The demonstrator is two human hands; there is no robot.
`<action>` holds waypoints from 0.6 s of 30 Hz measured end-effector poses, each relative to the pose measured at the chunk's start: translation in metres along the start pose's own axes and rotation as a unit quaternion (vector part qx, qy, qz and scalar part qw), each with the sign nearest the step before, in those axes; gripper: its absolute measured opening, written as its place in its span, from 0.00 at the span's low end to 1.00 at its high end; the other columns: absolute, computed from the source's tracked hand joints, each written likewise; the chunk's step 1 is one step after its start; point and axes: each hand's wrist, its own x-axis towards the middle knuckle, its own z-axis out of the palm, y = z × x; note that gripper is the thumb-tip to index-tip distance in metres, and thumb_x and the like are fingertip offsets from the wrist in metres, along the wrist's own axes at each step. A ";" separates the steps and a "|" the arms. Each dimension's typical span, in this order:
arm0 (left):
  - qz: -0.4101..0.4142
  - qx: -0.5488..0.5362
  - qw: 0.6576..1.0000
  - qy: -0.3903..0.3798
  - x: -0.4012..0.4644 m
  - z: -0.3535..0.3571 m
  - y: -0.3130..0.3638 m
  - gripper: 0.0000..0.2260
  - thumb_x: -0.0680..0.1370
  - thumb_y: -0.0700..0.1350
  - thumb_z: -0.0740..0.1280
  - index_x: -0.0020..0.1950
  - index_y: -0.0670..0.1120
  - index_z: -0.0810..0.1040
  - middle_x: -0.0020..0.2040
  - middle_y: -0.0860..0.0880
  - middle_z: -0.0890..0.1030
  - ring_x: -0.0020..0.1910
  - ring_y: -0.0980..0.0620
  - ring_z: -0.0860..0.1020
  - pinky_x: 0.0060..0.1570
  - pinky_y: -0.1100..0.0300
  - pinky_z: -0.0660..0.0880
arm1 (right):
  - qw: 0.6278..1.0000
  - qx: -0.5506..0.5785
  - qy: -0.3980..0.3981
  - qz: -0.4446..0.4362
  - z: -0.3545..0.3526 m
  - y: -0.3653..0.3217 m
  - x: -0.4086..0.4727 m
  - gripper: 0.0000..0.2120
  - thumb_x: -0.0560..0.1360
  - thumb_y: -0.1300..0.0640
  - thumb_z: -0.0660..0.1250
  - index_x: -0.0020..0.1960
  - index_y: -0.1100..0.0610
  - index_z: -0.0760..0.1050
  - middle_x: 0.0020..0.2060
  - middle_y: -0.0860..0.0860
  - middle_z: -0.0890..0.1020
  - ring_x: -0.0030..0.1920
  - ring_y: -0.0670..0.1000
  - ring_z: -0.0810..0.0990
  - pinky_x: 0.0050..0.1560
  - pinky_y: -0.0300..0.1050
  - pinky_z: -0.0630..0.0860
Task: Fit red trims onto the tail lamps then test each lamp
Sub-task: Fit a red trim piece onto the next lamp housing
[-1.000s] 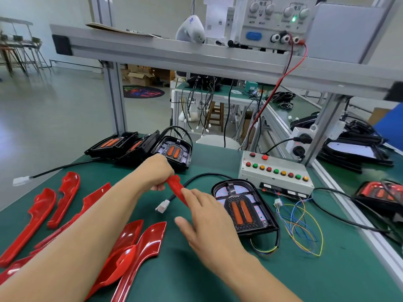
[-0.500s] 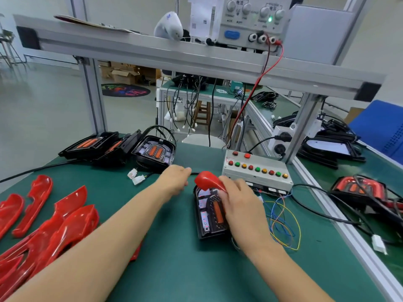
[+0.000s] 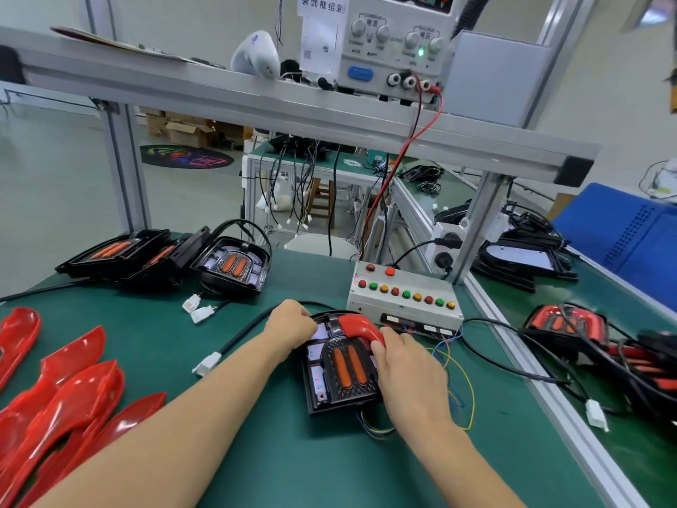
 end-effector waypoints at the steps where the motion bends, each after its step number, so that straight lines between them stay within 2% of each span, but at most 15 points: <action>1: 0.001 -0.016 1.000 0.005 -0.001 0.001 0.000 0.12 0.68 0.31 0.60 0.30 0.44 0.62 0.30 0.47 0.59 0.32 0.50 0.57 0.32 0.58 0.52 | 1.000 0.004 -0.001 -0.002 0.001 0.001 0.000 0.18 0.84 0.46 0.46 0.64 0.51 0.68 0.52 0.49 0.76 0.53 0.53 0.76 0.41 0.45 0.62; 3: 0.007 -0.036 0.999 0.019 -0.002 0.004 -0.002 0.12 0.69 0.32 0.59 0.29 0.44 0.61 0.28 0.46 0.58 0.30 0.49 0.55 0.31 0.57 0.50 | 1.000 0.009 -0.007 -0.007 0.003 0.001 0.000 0.18 0.84 0.46 0.46 0.64 0.51 0.69 0.51 0.49 0.77 0.52 0.52 0.76 0.41 0.45 0.62; 7: 0.012 -0.077 0.996 0.036 -0.003 0.008 -0.001 0.09 0.71 0.33 0.59 0.32 0.43 0.66 0.32 0.43 0.63 0.32 0.49 0.58 0.31 0.56 0.53 | 0.999 0.044 -0.014 0.002 0.004 0.002 0.000 0.17 0.84 0.47 0.47 0.63 0.50 0.70 0.48 0.50 0.76 0.51 0.54 0.76 0.43 0.47 0.65; 10: -0.034 -0.191 0.981 0.003 -0.007 0.006 0.003 0.09 0.70 0.33 0.58 0.34 0.45 0.62 0.35 0.44 0.62 0.36 0.49 0.58 0.35 0.56 0.53 | 0.997 0.080 -0.015 0.009 0.003 0.003 0.000 0.15 0.83 0.48 0.50 0.60 0.50 0.72 0.44 0.50 0.74 0.49 0.56 0.76 0.43 0.49 0.66; 12: -0.111 -0.332 0.936 -0.045 -0.010 0.001 0.005 0.08 0.67 0.36 0.59 0.33 0.46 0.61 0.36 0.44 0.64 0.34 0.48 0.62 0.37 0.57 0.60 | 0.994 0.104 -0.028 0.001 0.002 0.004 -0.001 0.15 0.83 0.48 0.51 0.62 0.49 0.73 0.44 0.50 0.74 0.48 0.55 0.76 0.45 0.48 0.68; 14: -0.150 -0.423 0.889 -0.094 -0.012 -0.005 0.006 0.07 0.71 0.39 0.62 0.33 0.44 0.68 0.32 0.43 0.73 0.26 0.46 0.72 0.30 0.62 0.72 | 0.990 0.135 -0.038 -0.003 0.000 0.006 -0.002 0.15 0.83 0.48 0.53 0.65 0.46 0.73 0.46 0.50 0.74 0.49 0.54 0.76 0.47 0.47 0.69; 16: -0.140 -0.436 0.878 -0.138 -0.012 -0.009 0.009 0.07 0.75 0.44 0.68 0.40 0.41 0.77 0.38 0.40 0.81 0.29 0.46 0.79 0.28 0.60 0.78 | 0.986 0.160 -0.043 -0.007 -0.002 0.008 -0.001 0.16 0.82 0.47 0.55 0.67 0.43 0.72 0.47 0.48 0.72 0.50 0.53 0.75 0.48 0.46 0.70; 18: -0.126 -0.424 0.883 -0.159 -0.012 -0.011 0.010 0.12 0.71 0.45 0.73 0.49 0.39 0.79 0.44 0.37 0.83 0.34 0.44 0.81 0.32 0.56 0.80 | 0.984 0.168 -0.053 -0.012 -0.004 0.009 -0.001 0.16 0.82 0.47 0.57 0.68 0.41 0.72 0.45 0.47 0.71 0.49 0.51 0.75 0.48 0.46 0.70</action>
